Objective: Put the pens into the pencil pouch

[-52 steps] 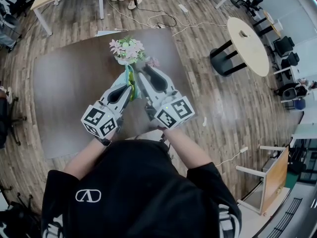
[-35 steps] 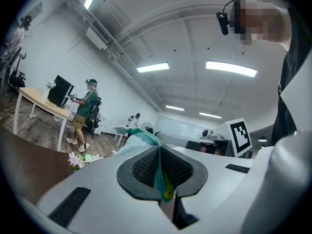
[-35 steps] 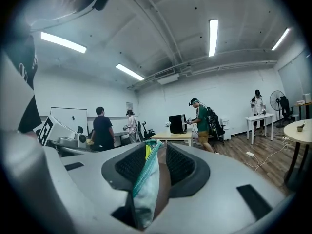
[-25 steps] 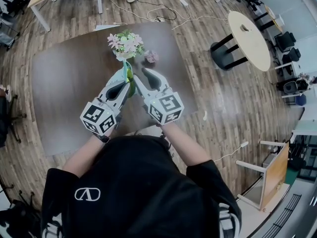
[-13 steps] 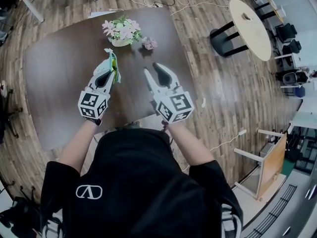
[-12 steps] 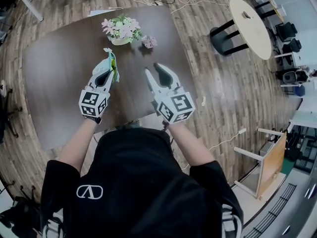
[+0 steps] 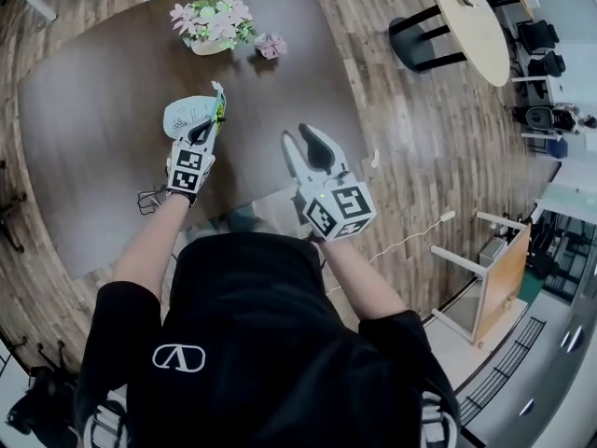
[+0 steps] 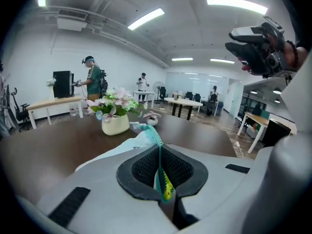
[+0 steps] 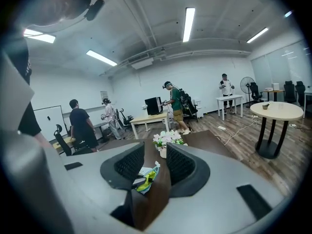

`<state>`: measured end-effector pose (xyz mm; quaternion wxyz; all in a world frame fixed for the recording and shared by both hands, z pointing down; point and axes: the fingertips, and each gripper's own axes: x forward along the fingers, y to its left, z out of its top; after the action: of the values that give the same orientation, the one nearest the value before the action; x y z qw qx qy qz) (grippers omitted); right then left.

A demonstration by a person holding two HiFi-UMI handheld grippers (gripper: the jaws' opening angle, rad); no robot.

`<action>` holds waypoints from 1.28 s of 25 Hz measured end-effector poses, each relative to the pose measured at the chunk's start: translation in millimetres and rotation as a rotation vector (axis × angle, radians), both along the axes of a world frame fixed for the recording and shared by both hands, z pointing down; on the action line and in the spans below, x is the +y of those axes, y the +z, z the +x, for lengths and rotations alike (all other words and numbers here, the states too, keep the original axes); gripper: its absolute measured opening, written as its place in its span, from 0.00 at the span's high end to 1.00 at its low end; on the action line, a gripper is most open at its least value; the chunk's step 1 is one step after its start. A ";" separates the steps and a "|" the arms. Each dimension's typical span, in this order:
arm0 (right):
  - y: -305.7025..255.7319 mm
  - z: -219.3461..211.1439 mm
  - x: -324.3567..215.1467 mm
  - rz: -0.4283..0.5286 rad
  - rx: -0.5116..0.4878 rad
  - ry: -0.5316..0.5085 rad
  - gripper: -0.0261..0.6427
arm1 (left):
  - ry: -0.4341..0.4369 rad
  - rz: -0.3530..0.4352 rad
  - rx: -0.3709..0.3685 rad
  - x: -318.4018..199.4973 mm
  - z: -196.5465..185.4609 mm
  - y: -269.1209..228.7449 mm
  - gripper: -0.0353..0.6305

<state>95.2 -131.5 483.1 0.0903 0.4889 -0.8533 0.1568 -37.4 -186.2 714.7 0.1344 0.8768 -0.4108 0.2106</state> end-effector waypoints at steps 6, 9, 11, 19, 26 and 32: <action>17.4 11.4 9.6 -0.042 0.009 0.040 0.76 | 0.107 -0.066 -0.010 13.3 44.1 41.5 0.93; 26.7 16.0 15.2 -0.064 0.008 0.053 0.76 | 0.125 -0.124 0.006 19.7 59.6 61.2 0.92; 30.9 19.1 17.9 -0.075 0.011 0.059 0.76 | 0.135 -0.148 0.009 23.0 68.1 71.8 0.92; 34.8 27.0 21.3 -0.075 0.007 0.076 0.76 | 0.212 -0.187 0.022 45.3 89.3 86.5 0.55; 0.4 28.5 14.3 0.015 -0.018 0.072 0.76 | 0.202 0.009 0.132 32.3 74.7 -19.1 0.53; -36.3 25.0 6.0 0.114 -0.037 0.048 0.76 | 0.172 0.297 0.270 20.1 33.9 -188.6 0.53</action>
<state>120.2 -125.6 446.8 0.0427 0.5106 -0.8504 0.1192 -3.4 -166.1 526.1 0.0394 0.9390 -0.3393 0.0391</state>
